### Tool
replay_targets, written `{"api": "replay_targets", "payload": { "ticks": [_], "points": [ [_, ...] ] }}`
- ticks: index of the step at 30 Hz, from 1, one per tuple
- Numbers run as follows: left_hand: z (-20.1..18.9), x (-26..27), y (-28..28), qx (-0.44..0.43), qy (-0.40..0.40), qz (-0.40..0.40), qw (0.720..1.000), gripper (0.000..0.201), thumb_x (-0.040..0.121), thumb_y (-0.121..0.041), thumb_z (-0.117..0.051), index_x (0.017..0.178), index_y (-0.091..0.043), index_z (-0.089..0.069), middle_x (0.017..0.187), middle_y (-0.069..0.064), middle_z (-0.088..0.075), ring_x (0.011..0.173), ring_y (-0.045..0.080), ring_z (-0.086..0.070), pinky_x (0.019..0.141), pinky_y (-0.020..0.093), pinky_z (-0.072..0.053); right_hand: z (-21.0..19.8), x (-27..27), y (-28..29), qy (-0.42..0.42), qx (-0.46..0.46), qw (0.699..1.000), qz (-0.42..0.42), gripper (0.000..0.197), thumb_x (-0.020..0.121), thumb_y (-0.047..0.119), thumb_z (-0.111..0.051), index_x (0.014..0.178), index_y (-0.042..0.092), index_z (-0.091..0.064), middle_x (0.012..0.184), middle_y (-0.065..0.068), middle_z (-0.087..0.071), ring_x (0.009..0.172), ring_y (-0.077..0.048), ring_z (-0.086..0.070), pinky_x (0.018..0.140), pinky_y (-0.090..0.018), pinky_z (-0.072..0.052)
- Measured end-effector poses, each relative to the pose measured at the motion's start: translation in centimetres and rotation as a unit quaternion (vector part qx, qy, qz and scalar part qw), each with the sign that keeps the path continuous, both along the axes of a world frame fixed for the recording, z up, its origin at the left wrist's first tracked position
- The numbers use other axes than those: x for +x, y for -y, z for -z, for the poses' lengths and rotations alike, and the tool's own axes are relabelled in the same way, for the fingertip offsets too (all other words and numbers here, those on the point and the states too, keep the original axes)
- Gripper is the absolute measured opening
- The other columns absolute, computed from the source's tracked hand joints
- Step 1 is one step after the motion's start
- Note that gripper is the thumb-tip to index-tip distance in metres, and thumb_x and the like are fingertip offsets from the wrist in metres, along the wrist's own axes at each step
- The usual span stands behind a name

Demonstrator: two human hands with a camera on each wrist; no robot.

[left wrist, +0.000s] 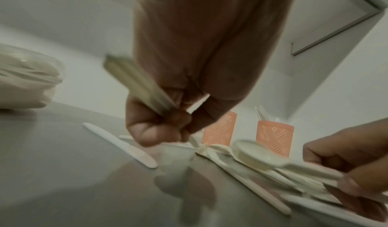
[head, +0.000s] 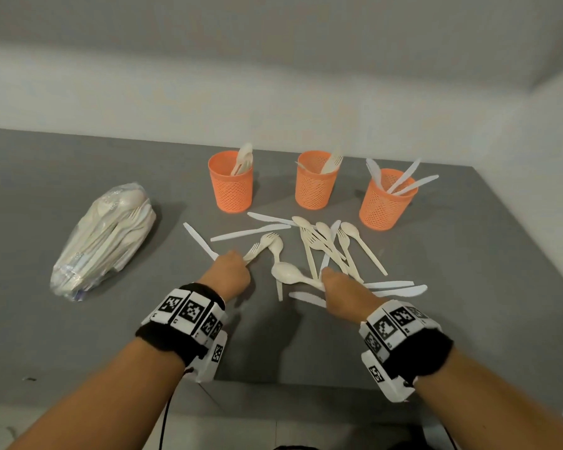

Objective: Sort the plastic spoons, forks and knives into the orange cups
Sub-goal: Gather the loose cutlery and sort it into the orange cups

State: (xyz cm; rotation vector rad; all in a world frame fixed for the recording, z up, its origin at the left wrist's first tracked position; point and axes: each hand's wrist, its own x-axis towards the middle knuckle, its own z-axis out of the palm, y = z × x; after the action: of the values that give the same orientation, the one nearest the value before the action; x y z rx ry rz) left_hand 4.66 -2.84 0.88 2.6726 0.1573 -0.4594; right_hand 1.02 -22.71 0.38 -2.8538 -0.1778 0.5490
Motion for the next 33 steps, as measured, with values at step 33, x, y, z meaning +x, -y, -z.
{"api": "replay_targets", "payload": {
  "ticks": [33],
  "points": [
    [0.4,0.0,1.2,-0.247,-0.020,0.045,0.968,0.019,0.095,-0.010,-0.030,0.083,-0.005,-0.045,0.074,0.012,-0.049,0.064,0.027,-0.050,0.066,0.035,-0.043,-0.4,-0.8,0.2,0.086,0.288,0.936,0.185,0.022,0.100,0.022,-0.030,0.106,0.006,-0.045,0.075,-0.003,-0.046,0.067,-0.017,-0.045,0.069,-0.034,-0.041]
  ]
}}
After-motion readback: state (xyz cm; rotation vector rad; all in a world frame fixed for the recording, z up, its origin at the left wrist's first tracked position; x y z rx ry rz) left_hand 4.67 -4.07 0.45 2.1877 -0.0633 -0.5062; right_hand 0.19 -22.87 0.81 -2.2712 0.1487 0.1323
